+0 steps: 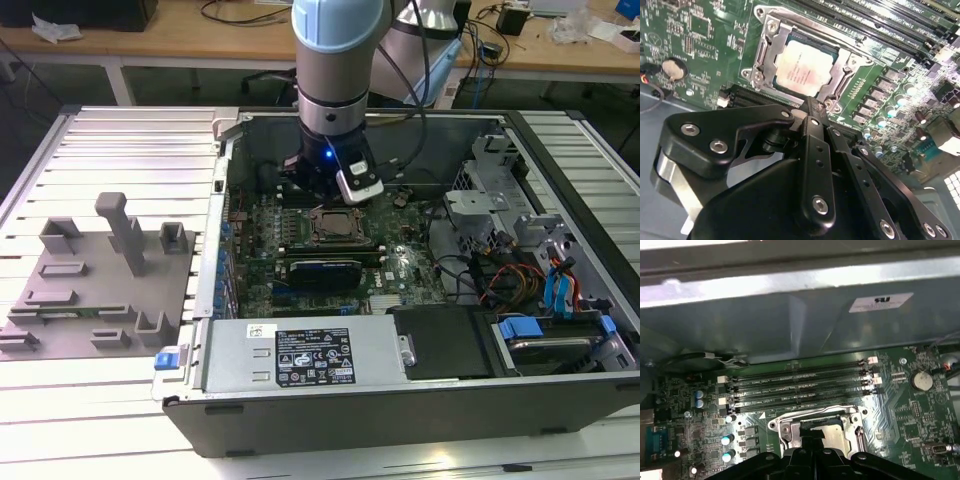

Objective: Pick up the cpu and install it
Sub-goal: 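Install the first cpu locking lever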

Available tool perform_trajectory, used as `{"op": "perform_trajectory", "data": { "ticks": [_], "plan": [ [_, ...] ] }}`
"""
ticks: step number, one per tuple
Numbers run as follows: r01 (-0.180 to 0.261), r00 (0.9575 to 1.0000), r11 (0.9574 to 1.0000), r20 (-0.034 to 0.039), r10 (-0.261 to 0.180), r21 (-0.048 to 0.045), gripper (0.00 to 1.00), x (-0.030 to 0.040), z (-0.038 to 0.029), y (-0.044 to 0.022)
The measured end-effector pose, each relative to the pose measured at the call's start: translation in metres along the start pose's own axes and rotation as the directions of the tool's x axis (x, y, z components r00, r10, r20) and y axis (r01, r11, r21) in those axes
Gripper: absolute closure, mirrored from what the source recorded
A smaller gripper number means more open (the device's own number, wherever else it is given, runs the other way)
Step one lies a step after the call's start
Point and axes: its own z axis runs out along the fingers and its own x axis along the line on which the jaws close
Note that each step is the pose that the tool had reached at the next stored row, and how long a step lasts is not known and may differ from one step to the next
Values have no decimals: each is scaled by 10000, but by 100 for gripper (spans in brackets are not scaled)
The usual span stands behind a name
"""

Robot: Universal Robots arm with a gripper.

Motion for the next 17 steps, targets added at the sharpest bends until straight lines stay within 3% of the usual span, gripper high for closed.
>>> {"op": "perform_trajectory", "data": {
  "ticks": [4,12,17],
  "plan": [
    [-147,9999,9999,30,147,13,89,4,20,13],
    [-249,9997,9997,50,249,16,89,25,68,135],
    [-393,9992,9992,77,393,21,89,31,99,169]
  ]
}}
